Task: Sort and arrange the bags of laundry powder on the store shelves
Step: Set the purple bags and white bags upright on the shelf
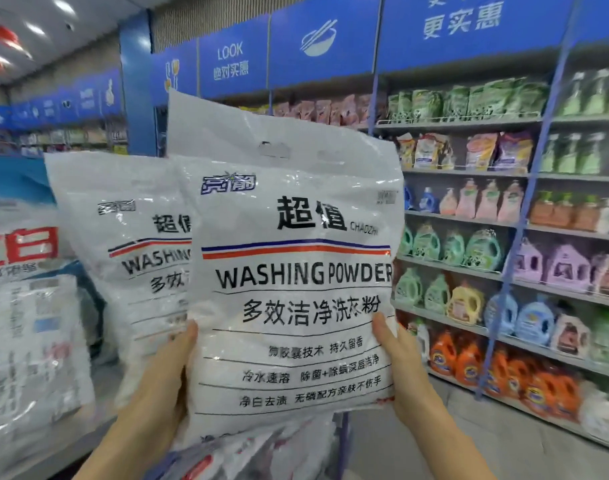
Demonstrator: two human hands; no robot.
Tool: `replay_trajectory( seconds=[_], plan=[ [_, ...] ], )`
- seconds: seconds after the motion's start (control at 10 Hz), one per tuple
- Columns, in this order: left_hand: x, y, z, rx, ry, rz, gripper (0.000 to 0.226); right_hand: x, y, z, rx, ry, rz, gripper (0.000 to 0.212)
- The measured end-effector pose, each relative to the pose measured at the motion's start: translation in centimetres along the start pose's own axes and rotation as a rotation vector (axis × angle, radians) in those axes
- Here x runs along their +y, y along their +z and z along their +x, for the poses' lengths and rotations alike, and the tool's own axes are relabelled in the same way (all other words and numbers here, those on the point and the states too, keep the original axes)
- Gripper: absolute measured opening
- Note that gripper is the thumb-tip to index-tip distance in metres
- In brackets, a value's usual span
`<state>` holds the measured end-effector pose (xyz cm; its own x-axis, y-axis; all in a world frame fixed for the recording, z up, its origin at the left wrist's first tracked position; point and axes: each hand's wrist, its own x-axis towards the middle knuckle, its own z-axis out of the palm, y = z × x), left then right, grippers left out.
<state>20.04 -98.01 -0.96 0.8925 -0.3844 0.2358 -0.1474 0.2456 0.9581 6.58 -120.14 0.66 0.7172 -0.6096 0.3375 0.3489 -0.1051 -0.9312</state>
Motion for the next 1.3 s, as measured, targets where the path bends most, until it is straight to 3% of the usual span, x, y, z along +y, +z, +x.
replay_trajectory(
  seconds=[0.1,0.2,0.3,0.4,0.5,0.6,0.7,0.8,0.9,1.0,1.1,1.3],
  plan=[
    [-0.8,3.0,2.7,0.051,0.096,0.098,0.015,0.9,-2.4,6.7,0.022,-0.030,0.025,0.042],
    [-4.0,5.4,4.9,0.176,0.298,0.252,0.031,2.2,-4.0,14.3,0.012,-0.073,0.024,0.041],
    [-5.2,8.3,8.5,0.219,0.339,0.672,0.014,3.8,-5.0,22.2,-0.031,-0.106,0.042,0.035],
    [-6.2,12.4,11.9,0.033,0.417,1.010,0.011,5.4,-5.4,30.0,-0.111,-0.138,0.057,0.033],
    [-8.5,15.2,14.5,0.022,0.556,1.249,0.058,6.8,-5.0,36.4,-0.209,-0.142,0.062,0.027],
    [-8.6,17.5,19.8,0.064,0.430,1.595,0.076,8.1,-4.2,41.2,-0.264,-0.104,0.092,0.035],
    [-9.7,17.7,24.3,0.100,0.328,1.780,0.075,8.9,-3.1,44.7,-0.262,-0.137,0.086,0.028],
    [-10.9,17.5,27.4,0.106,0.128,1.835,0.079,9.3,-2.3,47.4,-0.280,-0.158,0.085,0.027],
    [-10.6,17.7,28.5,0.113,0.115,1.952,0.066,9.6,-1.8,49.0,-0.308,-0.146,0.137,0.027],
    [-9.5,17.8,27.5,0.116,0.370,1.889,0.052,10.1,-1.4,49.9,-0.302,-0.119,0.165,0.040],
    [-9.0,18.5,25.2,0.180,0.608,1.754,0.041,10.9,-1.3,50.7,-0.312,-0.101,0.189,0.032],
    [-6.5,21.3,21.3,0.392,0.866,1.580,0.027,12.3,1.3,49.3,-0.396,-0.063,0.203,0.021]
  ],
)
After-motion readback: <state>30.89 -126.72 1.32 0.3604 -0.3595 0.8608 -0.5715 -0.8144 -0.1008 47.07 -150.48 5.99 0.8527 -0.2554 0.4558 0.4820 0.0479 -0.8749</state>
